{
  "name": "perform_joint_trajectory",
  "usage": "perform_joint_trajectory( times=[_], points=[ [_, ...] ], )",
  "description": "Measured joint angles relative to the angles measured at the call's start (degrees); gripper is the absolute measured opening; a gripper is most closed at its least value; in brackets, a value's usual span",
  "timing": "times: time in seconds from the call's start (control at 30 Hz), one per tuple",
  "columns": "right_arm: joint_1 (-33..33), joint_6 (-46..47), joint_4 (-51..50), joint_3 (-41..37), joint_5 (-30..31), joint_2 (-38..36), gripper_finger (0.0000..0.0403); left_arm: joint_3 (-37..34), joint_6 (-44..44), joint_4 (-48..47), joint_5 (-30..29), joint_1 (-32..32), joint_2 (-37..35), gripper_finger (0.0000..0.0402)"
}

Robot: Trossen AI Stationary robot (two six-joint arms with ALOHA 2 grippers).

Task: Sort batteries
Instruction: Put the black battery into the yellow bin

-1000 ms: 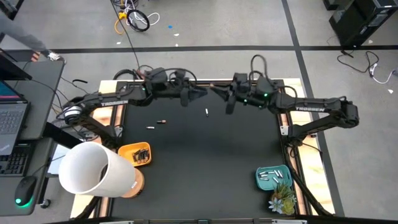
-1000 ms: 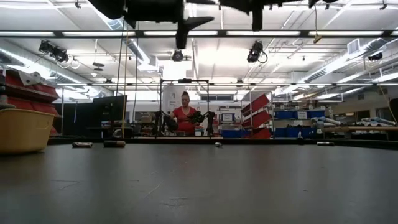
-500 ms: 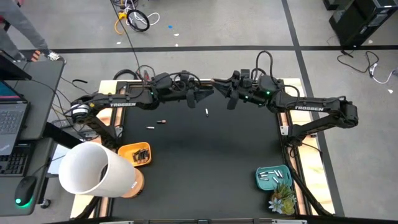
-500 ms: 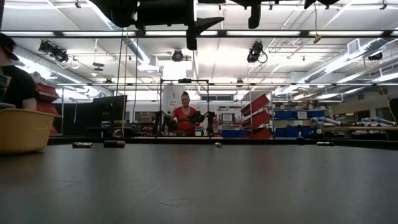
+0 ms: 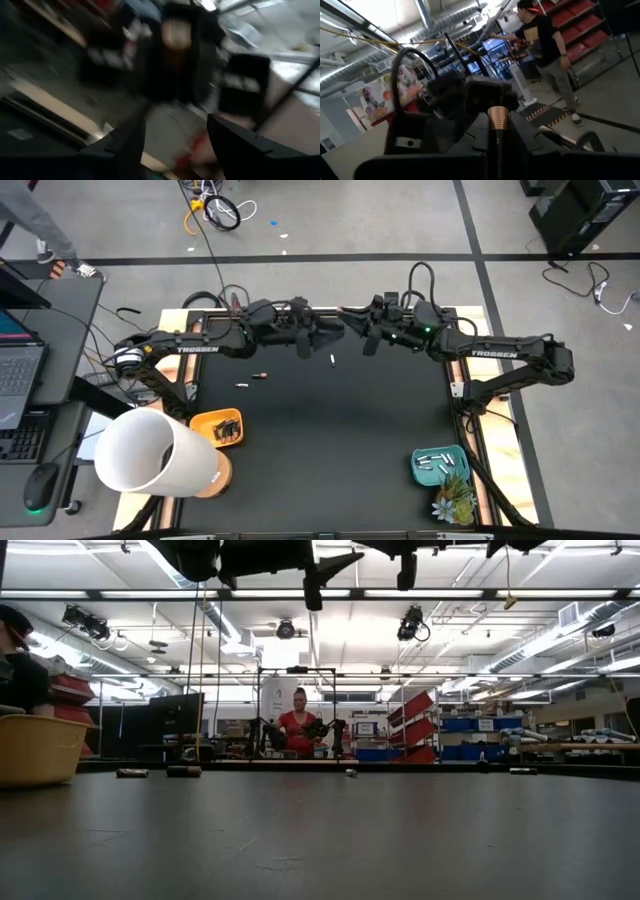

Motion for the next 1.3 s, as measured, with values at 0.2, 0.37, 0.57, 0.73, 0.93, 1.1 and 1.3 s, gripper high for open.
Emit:
perform_joint_trajectory(
  times=[0.2, 0.37, 0.57, 0.73, 0.93, 1.1, 1.3],
  points=[
    [0.97, -3.39, -14.65, 7.64, -6.15, 0.65, 0.0033, -0.02, -12.81, -6.91, 19.90, 2.23, -2.06, 0.0220],
    [3.44, -10.54, -24.30, 13.61, -9.98, 3.87, 0.0033, 0.00, -2.70, -28.06, 20.68, 3.36, -10.66, 0.0203],
    [6.19, -10.95, -21.79, 14.47, -11.65, 6.94, 0.0033, -0.08, 11.18, -53.86, 9.00, 4.34, -21.67, 0.0188],
    [9.46, -9.61, -20.42, 14.34, -12.13, 13.10, 0.0033, -0.07, 16.44, -67.34, 3.17, 4.34, -28.02, 0.0179],
    [10.41, -7.66, -15.07, 15.20, -11.84, 20.85, 0.0033, -0.07, 21.53, -81.16, -4.22, 4.34, -35.33, 0.0172],
    [11.63, -10.05, -17.77, 21.85, -13.17, 27.99, 0.0033, -0.04, 18.98, -85.61, -4.77, 4.23, -40.38, 0.0172],
    [13.50, -13.78, -19.98, 32.55, -16.99, 37.14, 0.0033, -0.04, 14.55, -90.45, -10.75, 4.16, -45.00, 0.0171]
  ],
)
